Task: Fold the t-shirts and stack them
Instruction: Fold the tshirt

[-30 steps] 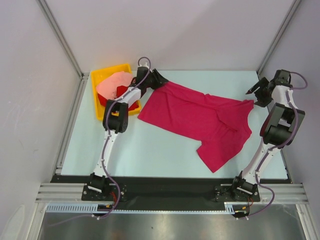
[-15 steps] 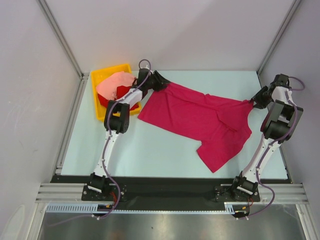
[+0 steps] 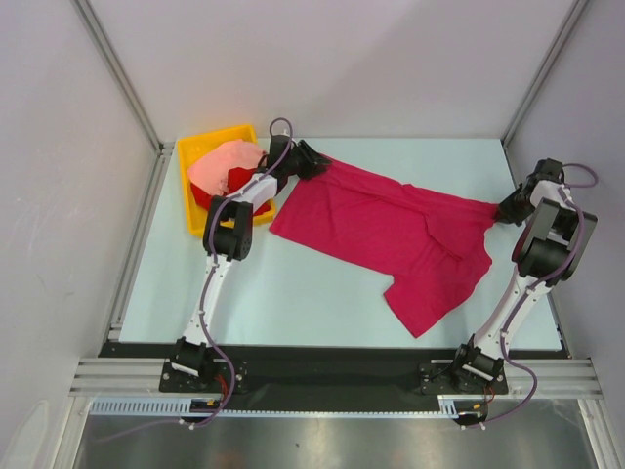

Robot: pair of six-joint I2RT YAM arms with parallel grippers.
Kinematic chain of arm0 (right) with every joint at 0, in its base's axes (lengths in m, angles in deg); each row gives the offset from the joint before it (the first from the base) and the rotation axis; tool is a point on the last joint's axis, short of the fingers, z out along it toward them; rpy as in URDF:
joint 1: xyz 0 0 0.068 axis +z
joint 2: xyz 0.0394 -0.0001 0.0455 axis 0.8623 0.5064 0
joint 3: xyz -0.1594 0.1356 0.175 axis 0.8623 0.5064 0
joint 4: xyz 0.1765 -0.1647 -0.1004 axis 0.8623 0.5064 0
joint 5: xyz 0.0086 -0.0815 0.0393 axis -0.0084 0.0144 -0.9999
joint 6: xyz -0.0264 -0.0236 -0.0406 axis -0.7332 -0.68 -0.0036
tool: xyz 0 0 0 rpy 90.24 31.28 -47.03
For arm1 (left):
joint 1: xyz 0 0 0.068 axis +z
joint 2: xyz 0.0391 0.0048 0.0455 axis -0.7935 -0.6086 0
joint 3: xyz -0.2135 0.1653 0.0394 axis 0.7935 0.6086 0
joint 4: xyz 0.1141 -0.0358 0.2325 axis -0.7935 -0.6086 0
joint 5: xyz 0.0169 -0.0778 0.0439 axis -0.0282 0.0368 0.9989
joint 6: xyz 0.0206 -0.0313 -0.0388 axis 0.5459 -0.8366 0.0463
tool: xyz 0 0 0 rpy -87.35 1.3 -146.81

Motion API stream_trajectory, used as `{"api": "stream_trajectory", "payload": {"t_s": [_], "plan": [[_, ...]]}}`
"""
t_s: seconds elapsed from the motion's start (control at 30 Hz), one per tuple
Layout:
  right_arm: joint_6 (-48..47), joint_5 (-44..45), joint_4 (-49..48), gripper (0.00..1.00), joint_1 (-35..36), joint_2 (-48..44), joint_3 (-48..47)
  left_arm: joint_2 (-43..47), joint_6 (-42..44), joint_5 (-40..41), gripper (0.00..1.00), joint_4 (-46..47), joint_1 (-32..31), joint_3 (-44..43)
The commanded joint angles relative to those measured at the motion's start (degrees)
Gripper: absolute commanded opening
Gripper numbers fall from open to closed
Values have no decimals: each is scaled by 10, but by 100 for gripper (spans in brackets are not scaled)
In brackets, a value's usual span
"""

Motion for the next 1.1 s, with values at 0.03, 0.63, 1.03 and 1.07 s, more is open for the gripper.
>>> {"api": "stream_trajectory", "payload": {"t_s": [0.03, 0.63, 1.03, 1.07], "plan": [[3, 51, 1, 1, -20, -14, 5, -3, 4, -12, 45, -8, 3, -8], [-18, 0, -4, 58, -29, -25, -39, 12, 25, -15, 46, -27, 4, -7], [-6, -1, 5, 48, -29, 41, -82, 10, 24, -20, 46, -26, 4, -5], [-3, 7, 6, 39, -30, 38, -73, 10, 22, -20, 46, -26, 4, -4]]}}
